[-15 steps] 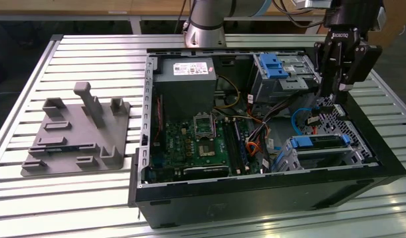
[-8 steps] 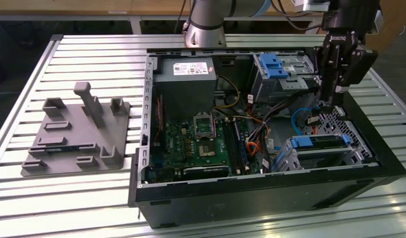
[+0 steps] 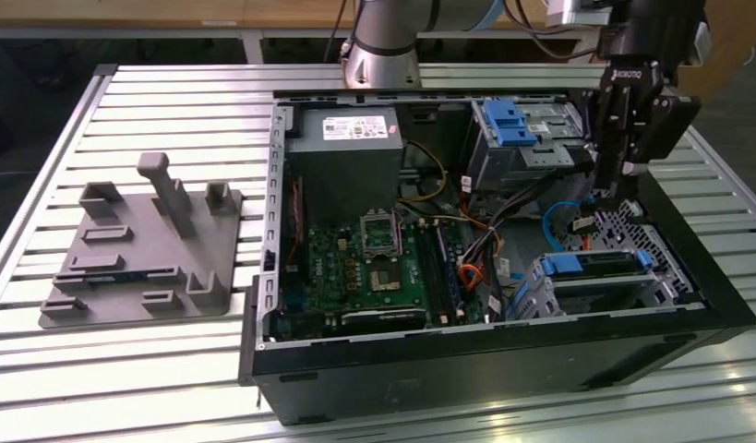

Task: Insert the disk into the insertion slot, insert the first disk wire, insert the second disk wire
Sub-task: 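Insert the first disk wire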

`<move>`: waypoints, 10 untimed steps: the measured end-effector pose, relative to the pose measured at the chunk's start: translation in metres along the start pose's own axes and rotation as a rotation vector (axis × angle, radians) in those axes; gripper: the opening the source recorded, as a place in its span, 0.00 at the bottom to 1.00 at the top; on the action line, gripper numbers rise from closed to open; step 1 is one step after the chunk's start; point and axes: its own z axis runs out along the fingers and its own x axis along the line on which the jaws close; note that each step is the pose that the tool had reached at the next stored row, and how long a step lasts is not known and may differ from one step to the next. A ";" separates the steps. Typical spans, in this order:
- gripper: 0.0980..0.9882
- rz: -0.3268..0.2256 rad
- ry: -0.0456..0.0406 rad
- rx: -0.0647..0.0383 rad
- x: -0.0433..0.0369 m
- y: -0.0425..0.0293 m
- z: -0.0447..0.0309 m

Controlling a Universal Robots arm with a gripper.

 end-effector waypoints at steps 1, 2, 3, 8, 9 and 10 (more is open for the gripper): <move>0.35 0.000 0.0005 0.000 -0.0003 0.0000 0.0005; 0.35 0.001 0.0010 0.001 -0.0005 0.0001 0.0008; 0.35 0.001 0.0013 0.001 -0.0006 0.0001 0.0012; 0.35 0.001 0.0026 0.002 -0.0010 0.0002 0.0030; 0.35 0.001 0.0030 0.002 -0.0009 0.0003 0.0034; 0.35 0.001 0.0033 0.002 -0.0008 0.0003 0.0037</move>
